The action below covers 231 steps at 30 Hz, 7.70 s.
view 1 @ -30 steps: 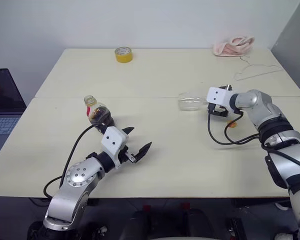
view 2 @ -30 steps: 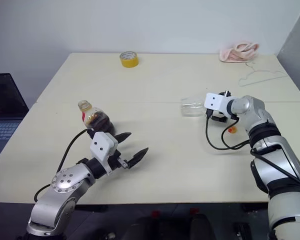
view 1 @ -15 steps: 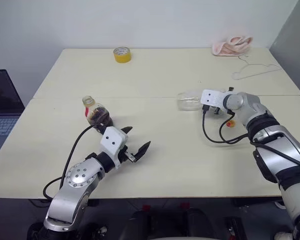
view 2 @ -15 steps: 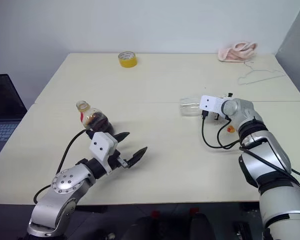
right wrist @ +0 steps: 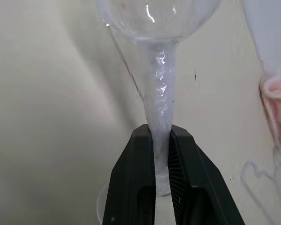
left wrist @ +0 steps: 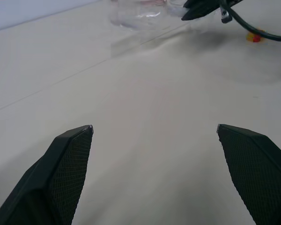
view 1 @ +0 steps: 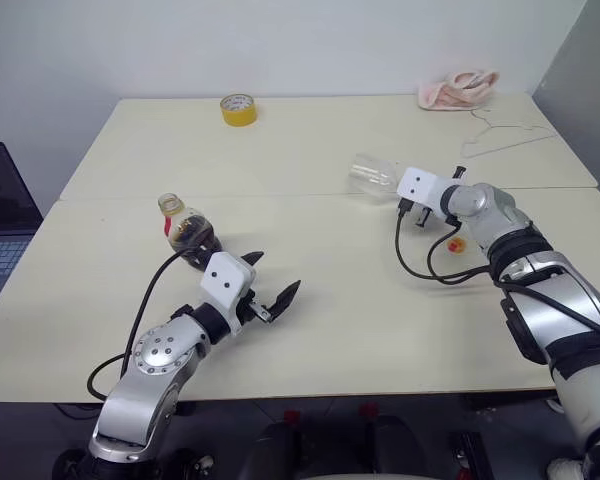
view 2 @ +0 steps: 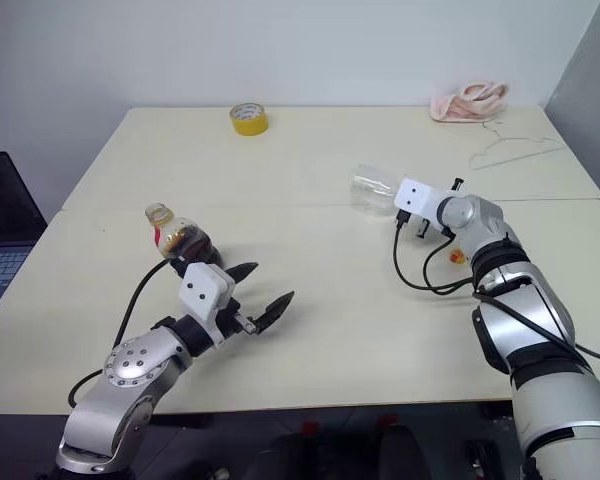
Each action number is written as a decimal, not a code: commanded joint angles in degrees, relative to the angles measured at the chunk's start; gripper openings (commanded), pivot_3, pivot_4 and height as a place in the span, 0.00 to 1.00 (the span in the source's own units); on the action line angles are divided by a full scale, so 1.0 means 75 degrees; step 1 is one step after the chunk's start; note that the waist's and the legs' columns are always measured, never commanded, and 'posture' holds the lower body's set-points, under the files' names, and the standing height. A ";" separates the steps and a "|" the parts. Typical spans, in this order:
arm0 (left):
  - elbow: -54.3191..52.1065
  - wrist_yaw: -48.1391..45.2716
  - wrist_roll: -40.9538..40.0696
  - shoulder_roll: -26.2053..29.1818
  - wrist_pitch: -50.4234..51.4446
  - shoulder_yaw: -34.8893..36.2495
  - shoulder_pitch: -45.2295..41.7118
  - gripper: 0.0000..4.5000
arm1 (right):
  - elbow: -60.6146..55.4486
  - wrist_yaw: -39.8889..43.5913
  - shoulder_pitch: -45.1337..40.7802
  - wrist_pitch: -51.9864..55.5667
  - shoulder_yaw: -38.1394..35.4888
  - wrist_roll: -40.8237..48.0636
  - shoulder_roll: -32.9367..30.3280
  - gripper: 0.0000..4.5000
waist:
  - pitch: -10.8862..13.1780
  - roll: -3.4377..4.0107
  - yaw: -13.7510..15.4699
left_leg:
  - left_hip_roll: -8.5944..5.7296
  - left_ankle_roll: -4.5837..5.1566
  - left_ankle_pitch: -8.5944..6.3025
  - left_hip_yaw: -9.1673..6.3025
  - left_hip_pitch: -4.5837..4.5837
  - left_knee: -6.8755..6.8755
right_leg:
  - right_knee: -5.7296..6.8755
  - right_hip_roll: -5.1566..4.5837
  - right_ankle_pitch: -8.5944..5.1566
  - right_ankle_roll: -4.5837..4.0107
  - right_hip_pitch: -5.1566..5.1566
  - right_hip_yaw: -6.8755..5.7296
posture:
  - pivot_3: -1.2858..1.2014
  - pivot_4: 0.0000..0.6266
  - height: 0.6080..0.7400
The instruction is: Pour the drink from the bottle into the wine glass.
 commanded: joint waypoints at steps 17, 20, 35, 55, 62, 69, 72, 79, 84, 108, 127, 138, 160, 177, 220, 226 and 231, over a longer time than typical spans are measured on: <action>0.0057 -0.0097 0.0062 -0.0019 -0.0248 0.0046 -0.0220 1.00 | -0.7175 0.1952 0.5103 0.0830 -0.1126 0.4096 0.2371 0.03 | -0.0003 0.0008 0.0036 | 0.0003 -0.0005 -0.0003 -0.0015 -0.0002 0.0005 | 0.0025 0.0003 0.0000 0.0000 -0.0009 -0.0004 | 0.52 0.24 1.00; 0.0064 -0.0113 0.0054 -0.0012 -0.0246 0.0059 -0.0231 1.00 | -0.7376 0.1706 0.5270 0.0951 -0.1043 0.4120 0.2658 0.03 | -0.0002 0.0008 0.0035 | 0.0004 -0.0007 -0.0004 -0.0015 0.0000 0.0005 | 0.0031 0.0009 0.0000 0.0000 -0.0016 0.0000 | 0.52 0.24 1.00; 0.0010 -0.0120 0.0058 0.0034 -0.0194 0.0073 -0.0175 1.00 | -0.6845 0.1253 0.5730 0.0635 -0.0236 0.3138 0.2379 0.03 | -0.0004 0.0006 0.0187 | -0.0002 -0.0008 -0.0005 -0.0016 0.0008 0.0012 | 0.0029 0.0007 0.0000 0.0000 -0.0008 0.0001 | 0.52 0.24 1.00; 0.0138 -0.0244 0.0122 0.0055 -0.0193 0.0093 -0.0351 1.00 | -0.6377 0.1298 0.5636 0.0864 -0.0517 0.3071 0.1243 0.03 | -0.0011 0.0000 0.0324 | -0.0008 -0.0007 -0.0006 -0.0031 0.0042 0.0021 | 0.0009 0.0004 0.0000 0.0001 0.0051 -0.0012 | 0.52 0.24 1.00; 0.0150 -0.0252 0.0121 0.0058 -0.0197 0.0094 -0.0366 1.00 | -0.6244 0.1528 0.5566 0.0946 -0.0556 0.3286 0.0909 0.03 | -0.0011 0.0000 0.0439 | -0.0012 -0.0006 -0.0006 -0.0037 0.0043 0.0026 | -0.0004 0.0001 0.0000 0.0001 0.0066 -0.0019 | 0.52 0.24 1.00; 0.0187 -0.0259 0.0135 0.0043 -0.0235 0.0065 -0.0399 1.00 | -0.6253 0.1575 0.5643 0.1083 -0.0449 0.3342 0.0919 0.03 | -0.0011 0.0000 0.0438 | -0.0013 -0.0006 -0.0006 -0.0037 0.0051 0.0024 | -0.0009 0.0001 0.0000 0.0001 0.0078 -0.0019 | 0.52 0.24 1.00; 0.0199 -0.0267 0.0137 0.0044 -0.0248 0.0064 -0.0404 1.00 | -0.6217 0.1570 0.5626 0.1080 -0.0445 0.3325 0.0921 0.25 | -0.0012 -0.0004 0.0439 | -0.0013 -0.0006 -0.0006 -0.0038 0.0052 0.0023 | -0.0010 0.0001 0.0000 0.0001 0.0080 -0.0021 | 0.52 0.24 1.00; 0.0231 -0.0272 0.0156 0.0018 -0.0281 0.0028 -0.0430 1.00 | -0.6116 0.1562 0.5564 0.1005 -0.0509 0.3283 0.0896 0.80 | -0.0014 -0.0003 0.0410 | -0.0007 -0.0006 -0.0007 -0.0035 0.0054 0.0016 | -0.0011 0.0005 0.0000 0.0001 0.0076 -0.0018 | 0.52 0.24 1.00; 0.0238 -0.0280 0.0153 0.0018 -0.0302 0.0029 -0.0418 1.00 | -0.6328 0.1668 0.5645 0.1125 -0.0593 0.3365 0.0793 1.00 | -0.0013 -0.0002 0.0391 | -0.0003 -0.0006 -0.0007 -0.0034 0.0054 0.0014 | -0.0012 0.0008 0.0000 0.0001 0.0075 -0.0017 | 0.52 0.24 1.00; -0.1045 -0.0159 -0.1591 -0.0105 0.0245 0.2153 0.1562 1.00 | -1.1544 0.4736 0.5752 0.7071 -0.4316 0.8193 -0.4524 1.00 | 0.0005 0.0005 0.0354 | 0.0029 0.0016 -0.0020 -0.0027 0.0029 0.0000 | -0.0082 0.0034 0.0000 0.0002 0.0082 -0.0022 | 0.52 0.24 1.00; 0.0005 0.0342 -0.1297 -0.0273 -0.0481 0.2969 0.1495 1.00 | -1.1516 0.5350 0.3600 0.6571 -0.2891 0.8135 -0.4384 1.00 | 0.0013 -0.0009 0.0466 | 0.0017 0.0020 -0.0023 -0.0026 0.0016 0.0013 | -0.0096 0.0023 0.0006 0.0007 0.0087 -0.0023 | 0.52 0.24 1.00; 0.1685 -0.0099 -0.0891 0.0220 -0.0939 0.2674 0.0253 1.00 | -1.1871 0.5352 0.3671 0.6651 -0.3124 0.8328 -0.4488 1.00 | 0.0014 -0.0010 0.0429 | 0.0018 0.0019 -0.0024 -0.0033 0.0015 0.0012 | -0.0093 0.0025 0.0007 0.0006 0.0083 -0.0028 | 0.52 0.24 1.00; 0.4721 -0.0920 -0.0104 0.0300 -0.2377 0.1881 -0.1919 1.00 | -1.2132 0.4944 0.3834 0.6795 -0.3231 0.8382 -0.4656 1.00 | 0.0016 -0.0014 0.0419 | 0.0016 0.0018 -0.0023 -0.0036 0.0011 0.0014 | -0.0087 0.0023 0.0008 0.0008 0.0075 -0.0030 | 0.52 0.24 1.00; 0.6122 -0.0914 0.0297 0.0114 -0.3239 0.1543 -0.2811 0.65 | -1.2308 0.4734 0.4013 0.6912 -0.3273 0.8347 -0.4757 1.00 | 0.0017 -0.0016 0.0414 | 0.0013 0.0018 -0.0023 -0.0034 0.0011 0.0016 | -0.0085 0.0021 0.0010 0.0010 0.0073 -0.0029 | 0.52 0.24 1.00; 0.6453 -0.1107 0.1848 0.0107 -0.3425 -0.0223 -0.6163 0.25 | -1.3256 0.3817 0.5309 0.7338 -0.4446 0.8747 -0.4933 1.00 | 0.0033 -0.0043 0.0411 | 0.0004 0.0017 -0.0022 -0.0032 -0.0025 0.0033 | -0.0080 0.0016 0.0016 0.0019 0.0054 -0.0035 | 0.52 0.24 1.00; 0.7177 -0.1019 0.2550 -0.0003 -0.4326 -0.0754 -0.6866 0.25 | -1.3696 0.3347 0.5561 0.7547 -0.4656 0.9070 -0.4834 1.00 | 0.0034 -0.0045 0.0394 | 0.0003 0.0017 -0.0022 -0.0031 -0.0044 0.0035 | -0.0074 0.0016 0.0016 0.0020 0.0035 -0.0035 | 0.52 0.24 1.00; 0.7591 -0.0989 0.2909 -0.0162 -0.4887 -0.1005 -0.7283 0.25 | -1.3897 0.2990 0.5598 0.7615 -0.4772 0.9302 -0.4779 1.00 | 0.0036 -0.0049 0.0397 | -0.0003 0.0017 -0.0021 -0.0038 -0.0076 0.0053 | -0.0070 0.0015 0.0020 0.0025 0.0015 -0.0040 | 0.52 0.24 1.00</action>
